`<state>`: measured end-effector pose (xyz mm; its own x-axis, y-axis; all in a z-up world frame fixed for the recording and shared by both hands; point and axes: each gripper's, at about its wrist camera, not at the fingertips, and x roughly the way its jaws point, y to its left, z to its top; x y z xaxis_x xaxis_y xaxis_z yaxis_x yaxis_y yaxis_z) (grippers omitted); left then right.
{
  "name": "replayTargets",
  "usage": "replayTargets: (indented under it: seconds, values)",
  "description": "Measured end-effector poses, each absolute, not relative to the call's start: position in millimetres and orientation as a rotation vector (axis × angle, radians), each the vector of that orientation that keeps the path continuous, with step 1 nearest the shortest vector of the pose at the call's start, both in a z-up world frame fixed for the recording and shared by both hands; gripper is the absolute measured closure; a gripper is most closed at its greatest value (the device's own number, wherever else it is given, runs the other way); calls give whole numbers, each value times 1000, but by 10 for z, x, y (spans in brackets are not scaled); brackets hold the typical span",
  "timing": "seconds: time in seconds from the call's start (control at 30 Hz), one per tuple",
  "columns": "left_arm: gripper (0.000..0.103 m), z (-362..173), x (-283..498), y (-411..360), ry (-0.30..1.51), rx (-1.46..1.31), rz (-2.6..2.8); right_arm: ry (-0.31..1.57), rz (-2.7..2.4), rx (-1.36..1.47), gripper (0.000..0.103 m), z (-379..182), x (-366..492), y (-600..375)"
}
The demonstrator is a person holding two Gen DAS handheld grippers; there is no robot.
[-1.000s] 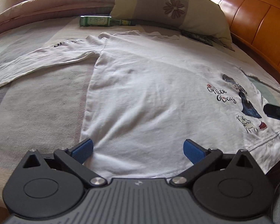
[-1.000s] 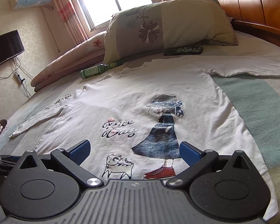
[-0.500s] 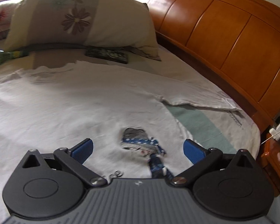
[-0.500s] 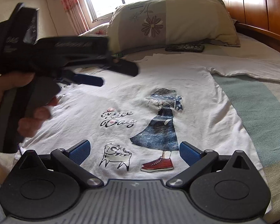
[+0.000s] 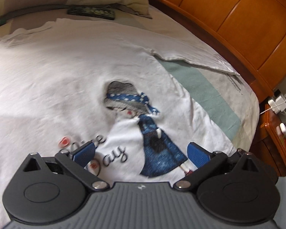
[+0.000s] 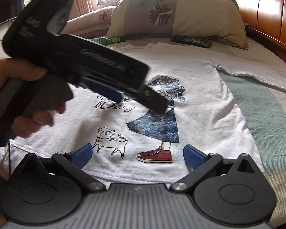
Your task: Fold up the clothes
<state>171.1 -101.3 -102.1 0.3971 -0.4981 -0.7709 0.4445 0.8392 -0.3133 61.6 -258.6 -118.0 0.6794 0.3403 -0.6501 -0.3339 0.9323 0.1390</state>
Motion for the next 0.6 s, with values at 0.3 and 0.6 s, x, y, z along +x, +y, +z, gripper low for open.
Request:
replayTargets:
  seconds: [0.3,0.6]
  values:
    - [1,-1146,1014,-214,929,-204,-389,708,335,-50,0,-1228,670,-2486]
    - [1,-923,741,117,881,-188,-355,672,280,-11,0,-1211,722,-2421]
